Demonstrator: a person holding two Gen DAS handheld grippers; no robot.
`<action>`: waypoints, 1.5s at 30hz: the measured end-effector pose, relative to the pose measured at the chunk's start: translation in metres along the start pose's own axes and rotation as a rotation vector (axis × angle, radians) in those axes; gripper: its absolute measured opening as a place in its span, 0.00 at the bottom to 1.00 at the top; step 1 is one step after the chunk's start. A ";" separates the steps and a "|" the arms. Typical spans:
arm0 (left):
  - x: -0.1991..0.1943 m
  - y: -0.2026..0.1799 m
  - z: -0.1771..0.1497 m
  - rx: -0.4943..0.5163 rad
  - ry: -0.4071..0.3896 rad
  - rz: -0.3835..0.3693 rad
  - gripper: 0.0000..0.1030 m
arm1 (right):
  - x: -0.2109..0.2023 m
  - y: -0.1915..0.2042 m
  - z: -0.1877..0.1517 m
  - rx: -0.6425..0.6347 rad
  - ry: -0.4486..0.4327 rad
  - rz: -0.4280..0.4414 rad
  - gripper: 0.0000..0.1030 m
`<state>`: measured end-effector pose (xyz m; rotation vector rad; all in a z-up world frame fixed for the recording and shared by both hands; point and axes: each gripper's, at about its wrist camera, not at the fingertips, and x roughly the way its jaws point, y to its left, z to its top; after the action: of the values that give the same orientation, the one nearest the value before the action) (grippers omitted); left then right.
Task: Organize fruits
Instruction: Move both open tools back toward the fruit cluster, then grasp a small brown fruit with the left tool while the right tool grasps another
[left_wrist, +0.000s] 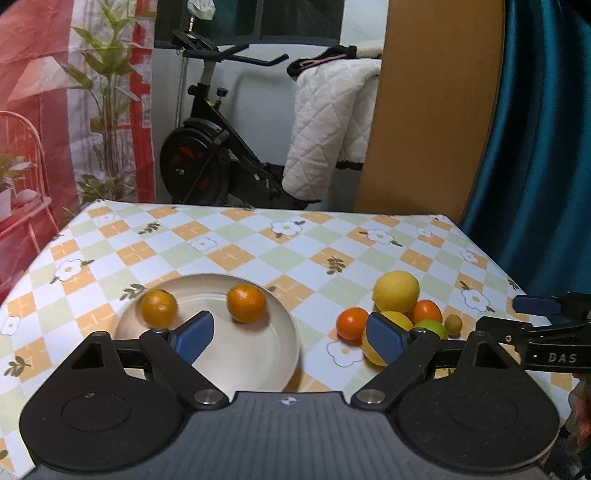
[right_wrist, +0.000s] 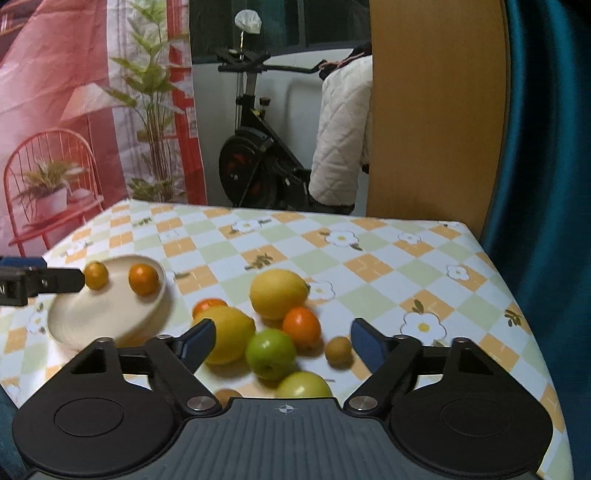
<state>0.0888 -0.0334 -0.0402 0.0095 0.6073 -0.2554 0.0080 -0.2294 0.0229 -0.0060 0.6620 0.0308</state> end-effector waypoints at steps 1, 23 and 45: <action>0.002 -0.003 -0.001 0.006 0.007 -0.010 0.85 | 0.002 -0.001 0.000 -0.004 0.005 -0.002 0.64; 0.055 -0.082 -0.038 0.136 0.197 -0.282 0.44 | 0.031 -0.054 -0.008 -0.038 0.048 0.021 0.34; 0.091 -0.086 -0.046 0.143 0.276 -0.272 0.29 | 0.067 -0.068 -0.011 0.001 0.091 0.047 0.30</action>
<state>0.1140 -0.1343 -0.1236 0.1018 0.8651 -0.5677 0.0563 -0.2959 -0.0273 0.0097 0.7531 0.0761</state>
